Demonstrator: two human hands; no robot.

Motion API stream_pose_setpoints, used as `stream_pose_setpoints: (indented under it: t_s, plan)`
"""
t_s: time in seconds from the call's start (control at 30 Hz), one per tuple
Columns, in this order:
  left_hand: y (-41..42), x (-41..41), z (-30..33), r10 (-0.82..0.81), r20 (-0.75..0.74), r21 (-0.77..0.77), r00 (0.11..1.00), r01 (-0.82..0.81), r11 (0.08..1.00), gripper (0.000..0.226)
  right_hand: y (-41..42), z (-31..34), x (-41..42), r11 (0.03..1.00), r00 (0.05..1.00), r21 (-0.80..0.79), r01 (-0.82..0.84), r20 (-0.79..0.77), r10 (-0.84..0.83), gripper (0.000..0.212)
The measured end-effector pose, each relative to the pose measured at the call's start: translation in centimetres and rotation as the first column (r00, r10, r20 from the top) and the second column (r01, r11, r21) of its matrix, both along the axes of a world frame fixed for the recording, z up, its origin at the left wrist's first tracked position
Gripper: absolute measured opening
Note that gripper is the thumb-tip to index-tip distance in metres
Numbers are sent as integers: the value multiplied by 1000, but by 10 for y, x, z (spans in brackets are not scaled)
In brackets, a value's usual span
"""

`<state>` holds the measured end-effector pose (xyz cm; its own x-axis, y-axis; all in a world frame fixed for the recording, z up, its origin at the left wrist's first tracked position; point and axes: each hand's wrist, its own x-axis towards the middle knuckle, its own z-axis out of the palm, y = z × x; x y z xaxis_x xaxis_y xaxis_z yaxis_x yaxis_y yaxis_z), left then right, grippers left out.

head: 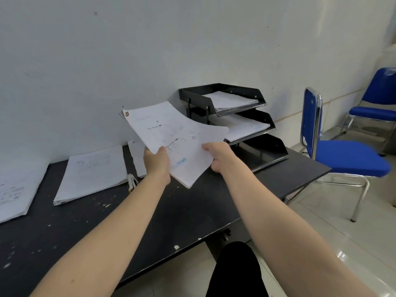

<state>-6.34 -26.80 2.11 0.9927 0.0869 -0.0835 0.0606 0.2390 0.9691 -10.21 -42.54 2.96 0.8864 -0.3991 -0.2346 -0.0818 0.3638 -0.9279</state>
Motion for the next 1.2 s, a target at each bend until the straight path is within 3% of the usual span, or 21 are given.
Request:
stream_pose_setpoints:
  t_s: [0.2,0.33,0.5,0.63,0.9,1.03,1.2]
  plan:
    - [-17,-3,2,-133,-5,-85,991,132,988,27,-48,-3,-37,980,978,-110,164,-108,-176,33]
    - [-43,-15,-3,-155,13,0,988,155,988,26,-72,2,-64,973,977,94,209,-48,-205,31]
    - [-78,-43,-6,-238,58,-177,970,244,953,45,-91,-13,-100,956,984,235,174,-5,-178,21]
    - [-97,-65,-16,-371,96,-170,924,382,908,50,-114,-24,-125,966,974,123,225,-57,-220,35]
    - [-118,-72,-12,-639,0,32,769,639,769,30,-161,-28,-158,894,866,-126,431,-220,-449,32]
    - [-115,-71,-12,-678,-72,146,731,680,718,29,-188,-37,-185,822,781,-283,493,-272,-562,28]
    - [-110,-67,-20,-674,-106,262,731,674,690,32,-204,-41,-212,763,722,-347,546,-267,-638,32]
